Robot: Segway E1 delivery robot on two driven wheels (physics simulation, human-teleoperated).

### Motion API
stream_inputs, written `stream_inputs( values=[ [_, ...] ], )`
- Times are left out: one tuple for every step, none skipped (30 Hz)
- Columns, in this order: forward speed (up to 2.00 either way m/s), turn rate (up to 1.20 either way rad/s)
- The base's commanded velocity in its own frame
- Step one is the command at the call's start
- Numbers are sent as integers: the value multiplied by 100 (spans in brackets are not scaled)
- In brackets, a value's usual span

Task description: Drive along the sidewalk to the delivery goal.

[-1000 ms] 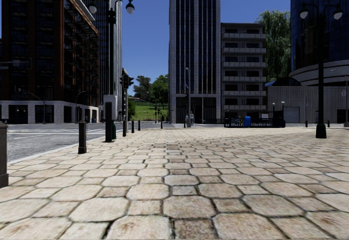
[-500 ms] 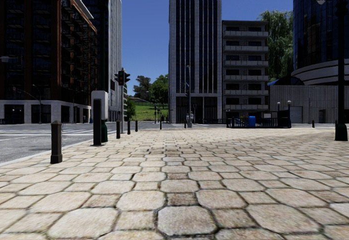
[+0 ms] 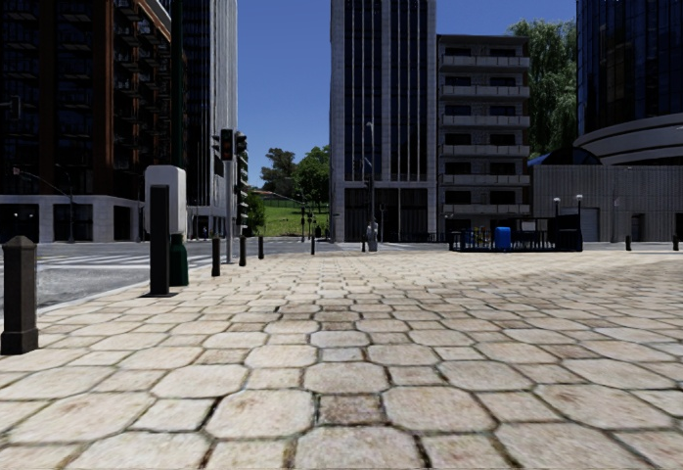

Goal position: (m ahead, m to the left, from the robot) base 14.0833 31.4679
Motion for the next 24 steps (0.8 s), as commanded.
stream_inputs(
  values=[
    [200, 15],
    [200, 22],
    [200, 22],
    [200, 24],
    [200, 24],
    [200, 24],
    [200, 24],
    [200, 24],
    [200, 24],
    [200, 24],
    [200, 24],
    [200, 24],
    [200, 24],
    [200, 24],
    [200, 24],
    [200, 24],
    [200, 21],
    [200, 6],
    [200, 6],
    [200, 0],
    [200, 0],
    [200, 0],
    [200, 0],
    [200, 0]
  ],
)
